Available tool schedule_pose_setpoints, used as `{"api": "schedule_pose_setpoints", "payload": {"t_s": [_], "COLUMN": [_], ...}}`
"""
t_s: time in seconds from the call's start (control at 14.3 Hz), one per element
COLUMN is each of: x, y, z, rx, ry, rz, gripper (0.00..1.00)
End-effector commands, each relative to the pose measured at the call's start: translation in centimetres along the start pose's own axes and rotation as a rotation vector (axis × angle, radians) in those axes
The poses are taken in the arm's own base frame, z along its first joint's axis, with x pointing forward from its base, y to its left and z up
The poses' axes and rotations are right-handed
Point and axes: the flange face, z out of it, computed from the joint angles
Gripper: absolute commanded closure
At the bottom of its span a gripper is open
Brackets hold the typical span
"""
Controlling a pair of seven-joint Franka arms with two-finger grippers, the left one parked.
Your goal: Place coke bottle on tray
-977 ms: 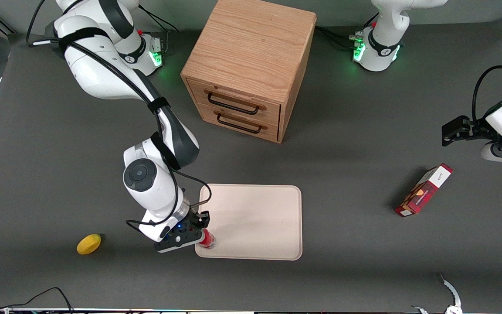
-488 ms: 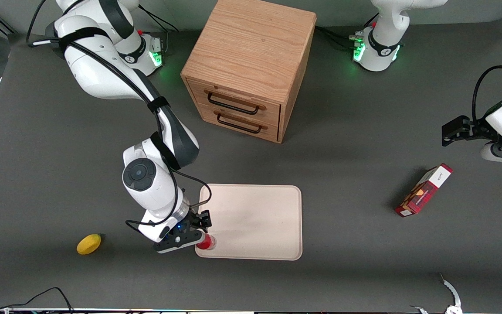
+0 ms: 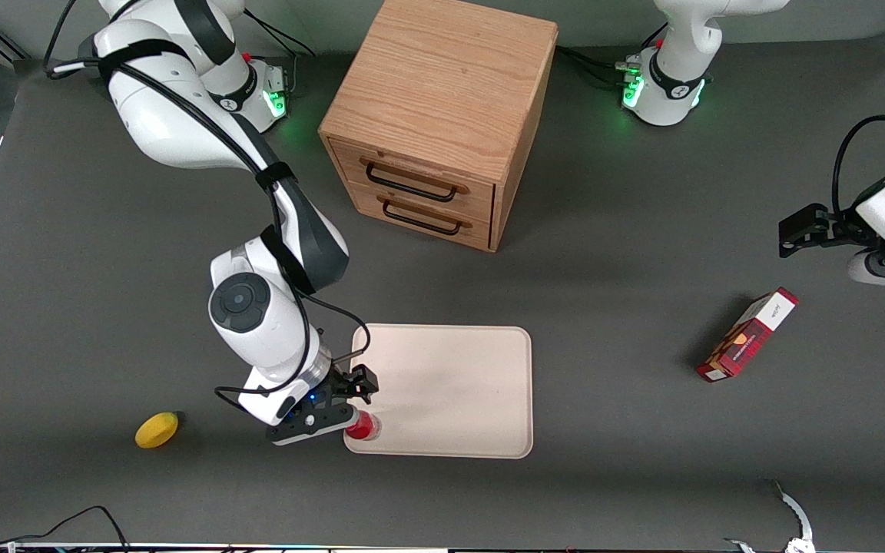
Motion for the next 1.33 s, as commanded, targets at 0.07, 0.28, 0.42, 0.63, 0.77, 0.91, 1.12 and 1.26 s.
{"api": "schedule_pose_setpoints", "payload": {"t_s": [0.07,0.28,0.42,0.63,0.77,0.91,1.12,1.26], "x": [-0.4,-1.6,-2.8,-4.7,-5.9,-7.3,-8.7,-9.6], "y": [2.7,8.0,11.0,15.4,17.9,19.2,23.0,23.6], "z": [-5.9,-11.0,-14.4,-20.2,-23.4,-25.3,-27.8,-28.8], "rx": [0.01,-0.004,-0.027,-0.053,-0.066,-0.081,-0.091,-0.095], "ry": [-0.088,-0.14,-0.179,-0.23,-0.235,-0.256,-0.26,-0.28], "rz": [0.058,0.147,0.16,0.206,0.248,0.283,0.332,0.34], "gripper": [0.0,0.0,0.0,0.0,0.0,0.0,0.0,0.0]}}
